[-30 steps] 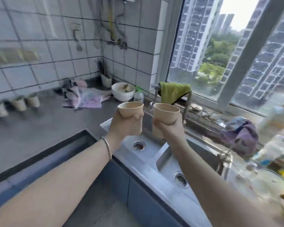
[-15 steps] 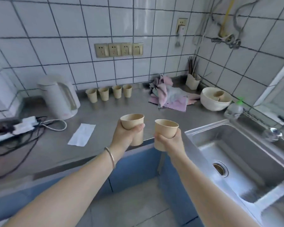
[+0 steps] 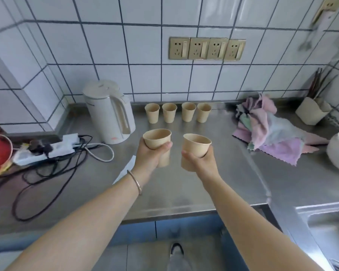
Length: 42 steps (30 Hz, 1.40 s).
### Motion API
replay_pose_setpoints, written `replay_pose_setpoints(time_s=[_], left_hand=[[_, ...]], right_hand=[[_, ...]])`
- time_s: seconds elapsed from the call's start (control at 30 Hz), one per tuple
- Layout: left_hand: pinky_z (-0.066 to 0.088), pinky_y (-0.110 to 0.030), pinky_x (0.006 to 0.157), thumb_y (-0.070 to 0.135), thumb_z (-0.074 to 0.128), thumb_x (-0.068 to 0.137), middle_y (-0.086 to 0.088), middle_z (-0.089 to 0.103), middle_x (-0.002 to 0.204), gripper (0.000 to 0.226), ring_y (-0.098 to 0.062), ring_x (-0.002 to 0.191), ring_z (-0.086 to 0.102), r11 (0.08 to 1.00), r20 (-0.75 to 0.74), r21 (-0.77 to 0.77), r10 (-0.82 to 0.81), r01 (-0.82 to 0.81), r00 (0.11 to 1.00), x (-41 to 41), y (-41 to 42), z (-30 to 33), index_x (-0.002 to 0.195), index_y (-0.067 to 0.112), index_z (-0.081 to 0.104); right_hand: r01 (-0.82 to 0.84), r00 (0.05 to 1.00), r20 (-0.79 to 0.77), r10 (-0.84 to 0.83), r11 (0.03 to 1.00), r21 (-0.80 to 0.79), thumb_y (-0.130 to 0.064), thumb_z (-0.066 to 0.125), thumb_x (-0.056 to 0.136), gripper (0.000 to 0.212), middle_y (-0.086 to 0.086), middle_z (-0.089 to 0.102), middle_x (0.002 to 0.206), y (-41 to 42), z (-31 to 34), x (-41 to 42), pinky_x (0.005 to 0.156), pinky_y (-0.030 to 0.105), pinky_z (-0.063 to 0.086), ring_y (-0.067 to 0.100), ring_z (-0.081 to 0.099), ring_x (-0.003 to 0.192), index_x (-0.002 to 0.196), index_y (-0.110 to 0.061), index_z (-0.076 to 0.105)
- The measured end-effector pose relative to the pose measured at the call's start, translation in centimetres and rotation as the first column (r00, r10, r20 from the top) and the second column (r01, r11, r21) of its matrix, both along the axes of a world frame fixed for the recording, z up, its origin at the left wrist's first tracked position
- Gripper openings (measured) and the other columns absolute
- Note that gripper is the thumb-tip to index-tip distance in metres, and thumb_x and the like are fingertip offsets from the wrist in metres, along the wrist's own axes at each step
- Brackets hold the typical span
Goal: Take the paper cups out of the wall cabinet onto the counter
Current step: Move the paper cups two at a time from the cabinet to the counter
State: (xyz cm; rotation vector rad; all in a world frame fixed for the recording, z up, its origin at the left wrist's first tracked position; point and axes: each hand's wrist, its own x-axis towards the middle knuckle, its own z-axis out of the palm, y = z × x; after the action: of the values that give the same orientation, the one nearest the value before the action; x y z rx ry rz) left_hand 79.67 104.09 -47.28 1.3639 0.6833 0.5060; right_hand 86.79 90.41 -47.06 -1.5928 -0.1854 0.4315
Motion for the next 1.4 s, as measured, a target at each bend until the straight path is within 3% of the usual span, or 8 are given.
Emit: replay_pose_setpoints(time_s=[0.2,0.43,0.53,0.63,0.73,0.87,1.2,1.4], left_hand=[[0.047,-0.004,0.063,0.011,0.078,0.073,0.013,0.063,0.096,0.048,0.002,0.083,0.061,0.995,-0.034,0.030,0.093,-0.092,0.995,7.1,5.5,-2.4,0.112,0.020,0.051],[0.053,-0.041,0.091,0.039,0.085,0.048,0.008,0.069,0.103,0.067,-0.014,0.098,0.065,0.988,-0.163,0.098,0.135,-0.120,0.977,12.5,10.3,-6.2,0.107,0.029,0.056],[0.053,-0.040,0.091,0.041,0.084,0.044,0.005,0.068,0.105,0.071,-0.018,0.100,0.065,0.985,-0.202,0.098,0.158,-0.141,0.966,14.4,11.8,-7.4,0.107,0.030,0.055],[0.053,-0.036,0.088,0.041,0.083,0.042,0.007,0.067,0.104,0.069,-0.017,0.098,0.064,0.984,-0.213,0.094,0.168,-0.151,0.962,15.9,13.1,-9.0,0.103,0.036,0.051],[0.054,-0.050,0.085,0.042,0.088,0.045,-0.002,0.069,0.104,0.073,-0.026,0.098,0.066,0.984,-0.261,0.138,0.146,-0.112,0.954,17.1,14.6,-11.8,0.108,0.026,0.055],[0.051,-0.035,0.088,0.036,0.083,0.046,0.005,0.065,0.106,0.063,-0.019,0.100,0.063,0.972,-0.268,0.170,0.203,-0.162,0.942,18.2,15.4,-12.4,0.098,0.042,0.047],[0.037,0.005,0.074,0.011,0.087,0.058,0.006,0.060,0.113,0.076,-0.011,0.103,0.057,0.970,-0.266,0.207,0.181,-0.127,0.947,19.2,16.1,-15.2,0.122,0.021,0.047],[0.037,0.000,0.073,0.012,0.087,0.059,0.006,0.058,0.113,0.080,-0.010,0.102,0.054,0.960,-0.257,0.254,0.183,-0.117,0.949,19.8,16.0,-15.1,0.126,0.017,0.044]], right_hand=[[-0.147,0.989,0.004,0.148,0.985,-0.084,-0.012,0.079,0.073,0.052,-0.001,0.058,0.102,6.3,-2.1,8.2,0.057,0.016,0.049,0.010,0.059,0.084,0.111,-0.021,0.045],[-0.231,0.973,-0.057,0.224,0.959,-0.167,-0.004,0.075,0.074,0.052,-0.003,0.056,0.095,11.3,-4.8,14.5,0.048,0.007,0.047,0.002,0.058,0.067,0.112,-0.017,0.042],[-0.228,0.974,-0.053,0.222,0.949,-0.219,-0.006,0.077,0.071,0.054,-0.011,0.057,0.090,13.0,-6.3,16.3,0.053,0.007,0.047,-0.004,0.062,0.068,0.109,-0.023,0.042],[-0.188,0.982,-0.042,0.184,0.938,-0.291,-0.016,0.081,0.066,0.059,-0.016,0.058,0.094,14.8,-7.8,17.9,0.074,0.024,0.052,0.011,0.061,0.091,0.108,-0.030,0.042],[-0.150,0.989,-0.046,0.143,0.931,-0.334,-0.022,0.080,0.065,0.060,-0.018,0.057,0.095,16.2,-9.1,18.9,0.086,0.036,0.051,0.015,0.059,0.098,0.109,-0.033,0.040],[-0.115,0.993,-0.027,0.113,0.918,-0.380,-0.025,0.080,0.066,0.066,-0.010,0.060,0.105,17.6,-10.4,19.9,0.089,0.039,0.050,0.018,0.059,0.101,0.119,-0.028,0.042],[-0.107,0.994,-0.051,0.094,0.893,-0.437,-0.025,0.077,0.070,0.061,-0.012,0.057,0.102,18.7,-13.1,20.8,0.080,0.029,0.045,0.018,0.057,0.098,0.119,-0.032,0.042],[-0.099,0.995,-0.021,0.100,0.887,-0.452,-0.024,0.078,0.070,0.064,-0.012,0.055,0.103,19.0,-13.4,21.2,0.079,0.026,0.041,0.018,0.057,0.103,0.122,-0.029,0.041]])
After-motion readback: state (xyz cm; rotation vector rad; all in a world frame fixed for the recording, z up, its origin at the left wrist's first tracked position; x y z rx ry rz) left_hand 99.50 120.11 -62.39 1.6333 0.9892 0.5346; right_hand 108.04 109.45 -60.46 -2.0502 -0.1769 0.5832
